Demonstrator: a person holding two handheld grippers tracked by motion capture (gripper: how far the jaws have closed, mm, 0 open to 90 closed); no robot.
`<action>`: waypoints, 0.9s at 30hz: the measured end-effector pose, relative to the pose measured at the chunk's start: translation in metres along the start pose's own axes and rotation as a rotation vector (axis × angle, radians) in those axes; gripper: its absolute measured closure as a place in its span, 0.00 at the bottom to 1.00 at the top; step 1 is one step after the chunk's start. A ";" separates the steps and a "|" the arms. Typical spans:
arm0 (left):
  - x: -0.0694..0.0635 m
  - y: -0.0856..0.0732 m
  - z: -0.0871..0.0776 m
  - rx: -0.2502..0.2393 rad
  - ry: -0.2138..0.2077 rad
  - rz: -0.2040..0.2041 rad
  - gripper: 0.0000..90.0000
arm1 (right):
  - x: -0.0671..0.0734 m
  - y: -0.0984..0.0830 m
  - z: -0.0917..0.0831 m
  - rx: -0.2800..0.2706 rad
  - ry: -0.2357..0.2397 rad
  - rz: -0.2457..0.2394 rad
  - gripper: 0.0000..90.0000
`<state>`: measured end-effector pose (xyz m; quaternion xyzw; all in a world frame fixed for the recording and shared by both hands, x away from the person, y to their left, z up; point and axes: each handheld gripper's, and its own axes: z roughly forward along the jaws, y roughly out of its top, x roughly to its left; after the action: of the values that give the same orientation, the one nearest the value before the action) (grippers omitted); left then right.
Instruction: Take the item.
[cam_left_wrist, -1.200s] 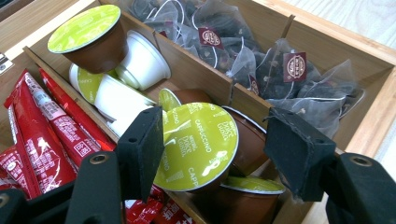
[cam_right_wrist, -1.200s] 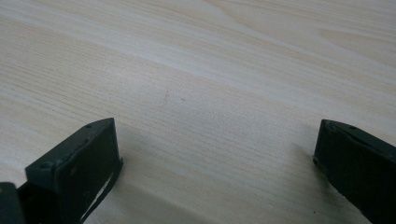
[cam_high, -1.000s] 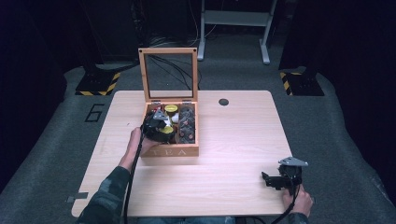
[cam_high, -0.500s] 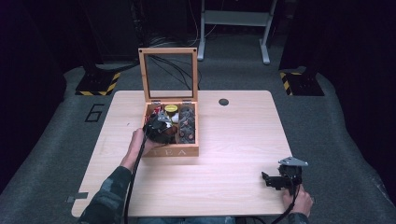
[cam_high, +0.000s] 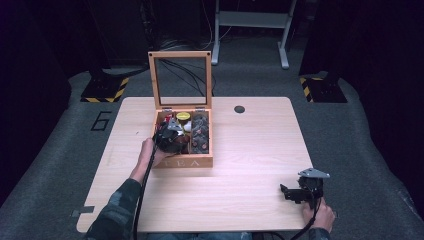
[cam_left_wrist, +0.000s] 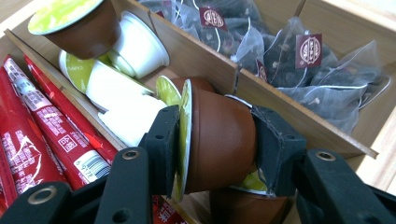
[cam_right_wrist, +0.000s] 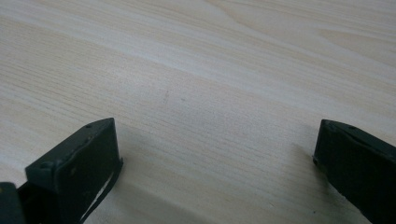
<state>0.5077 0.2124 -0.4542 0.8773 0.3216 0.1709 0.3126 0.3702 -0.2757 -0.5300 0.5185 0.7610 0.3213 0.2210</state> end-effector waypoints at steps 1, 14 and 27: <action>0.000 0.000 -0.001 -0.001 -0.007 -0.005 0.60 | 0.000 0.000 0.000 0.000 0.000 0.000 0.00; -0.001 0.000 -0.015 -0.074 -0.023 -0.025 0.61 | 0.000 0.000 0.000 0.000 0.000 0.000 0.00; -0.008 0.005 -0.034 -0.135 -0.023 0.002 0.61 | 0.000 0.000 0.000 0.000 0.001 0.000 0.00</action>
<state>0.4874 0.2193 -0.4266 0.8564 0.3047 0.1824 0.3747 0.3702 -0.2758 -0.5300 0.5185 0.7610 0.3213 0.2207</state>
